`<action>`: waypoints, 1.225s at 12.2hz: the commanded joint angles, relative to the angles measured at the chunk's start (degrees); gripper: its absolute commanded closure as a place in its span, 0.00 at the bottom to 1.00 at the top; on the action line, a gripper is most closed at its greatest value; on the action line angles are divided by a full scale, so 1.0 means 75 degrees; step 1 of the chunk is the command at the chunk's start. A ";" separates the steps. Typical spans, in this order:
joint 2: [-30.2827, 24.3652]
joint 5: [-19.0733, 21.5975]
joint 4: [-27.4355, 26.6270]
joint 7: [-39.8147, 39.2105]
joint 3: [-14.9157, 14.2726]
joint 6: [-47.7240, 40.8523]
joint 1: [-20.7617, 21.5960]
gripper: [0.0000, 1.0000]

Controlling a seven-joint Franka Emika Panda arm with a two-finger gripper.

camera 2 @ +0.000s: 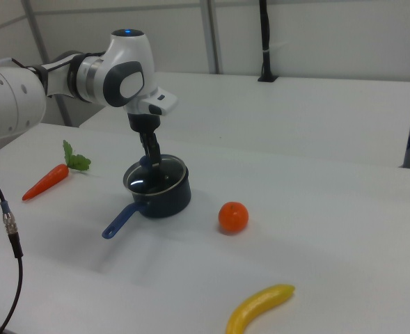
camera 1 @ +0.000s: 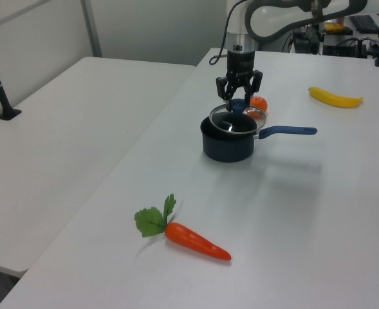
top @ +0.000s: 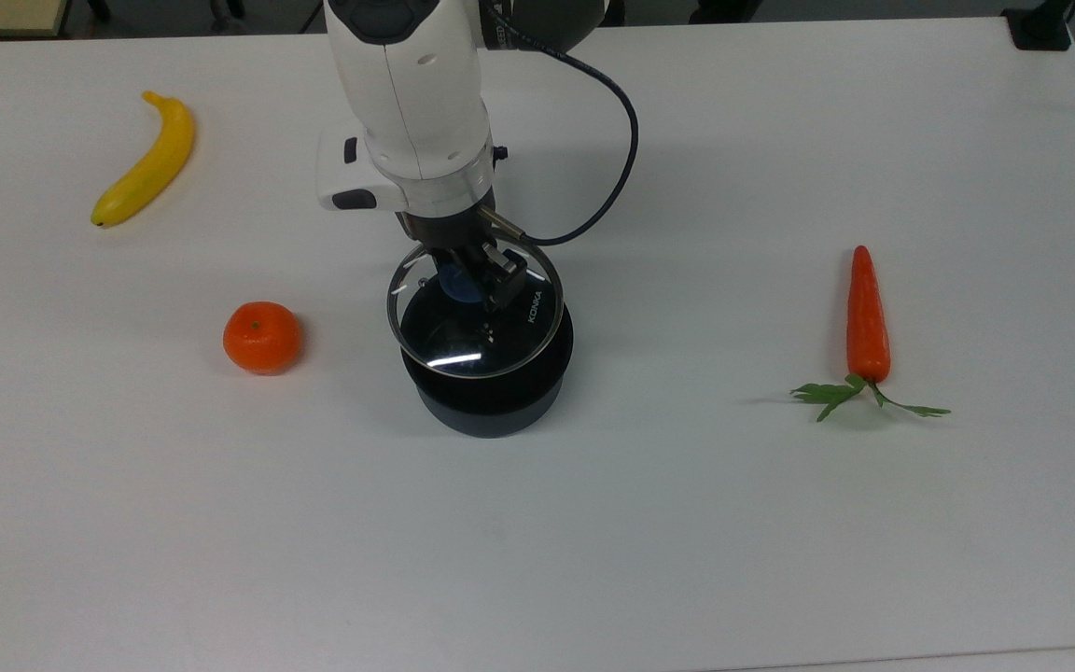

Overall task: Close lid
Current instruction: 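Lower the lid onto the saucepan rim and open the gripper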

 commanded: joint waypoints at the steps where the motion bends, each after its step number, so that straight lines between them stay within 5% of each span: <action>1: 0.0133 0.0077 0.0227 0.0221 -0.0056 0.0315 0.0107 0.50; 10: 0.0391 0.0077 0.0181 0.0397 -0.0044 0.0516 0.0259 0.49; 11: 0.0403 0.0077 0.0169 0.0397 -0.0044 0.0516 0.0259 0.40; 13: 0.0414 0.0066 0.0169 0.0420 -0.0044 0.0481 0.0259 0.00; 15: 0.0344 0.0031 0.0204 0.0386 -0.0056 0.0469 0.0213 0.00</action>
